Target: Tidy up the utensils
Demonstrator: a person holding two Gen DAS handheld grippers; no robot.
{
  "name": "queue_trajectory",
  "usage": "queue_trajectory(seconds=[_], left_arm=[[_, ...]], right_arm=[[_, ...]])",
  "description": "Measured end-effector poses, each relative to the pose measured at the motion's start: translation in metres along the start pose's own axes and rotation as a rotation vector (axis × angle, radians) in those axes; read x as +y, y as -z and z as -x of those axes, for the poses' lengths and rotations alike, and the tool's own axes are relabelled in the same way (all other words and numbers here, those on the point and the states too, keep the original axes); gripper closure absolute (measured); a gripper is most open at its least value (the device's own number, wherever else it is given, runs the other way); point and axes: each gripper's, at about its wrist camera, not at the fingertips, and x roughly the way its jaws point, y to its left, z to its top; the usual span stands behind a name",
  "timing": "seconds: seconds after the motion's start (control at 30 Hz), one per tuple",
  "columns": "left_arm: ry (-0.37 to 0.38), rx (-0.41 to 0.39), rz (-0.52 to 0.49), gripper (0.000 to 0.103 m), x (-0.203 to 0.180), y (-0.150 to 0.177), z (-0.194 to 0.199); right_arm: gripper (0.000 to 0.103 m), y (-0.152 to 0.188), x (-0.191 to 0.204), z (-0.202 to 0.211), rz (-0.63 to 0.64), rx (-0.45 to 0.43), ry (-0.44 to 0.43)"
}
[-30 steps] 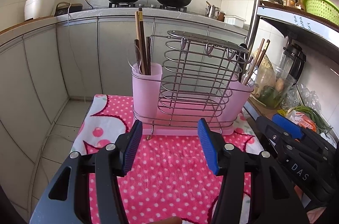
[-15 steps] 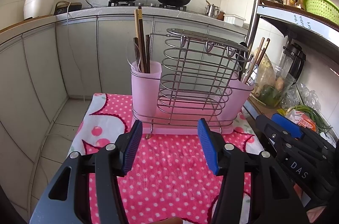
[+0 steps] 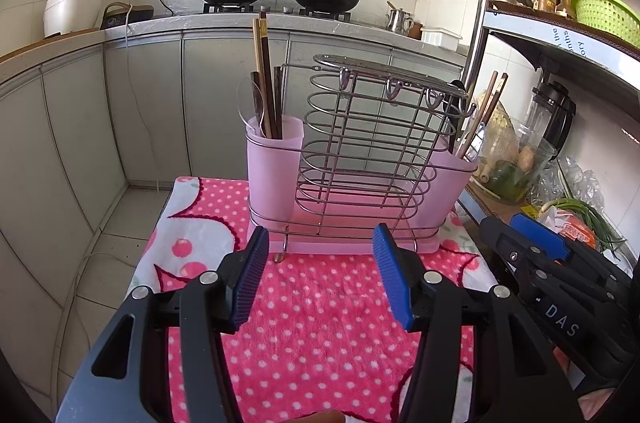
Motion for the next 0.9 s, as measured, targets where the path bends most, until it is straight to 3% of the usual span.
queue_trajectory(seconds=[0.9], left_arm=[[-0.002, 0.000, -0.006, 0.048, -0.0004, 0.0007, 0.0002]], right_arm=[[0.058, 0.0033, 0.0002, -0.0037, -0.003, 0.007, -0.001]])
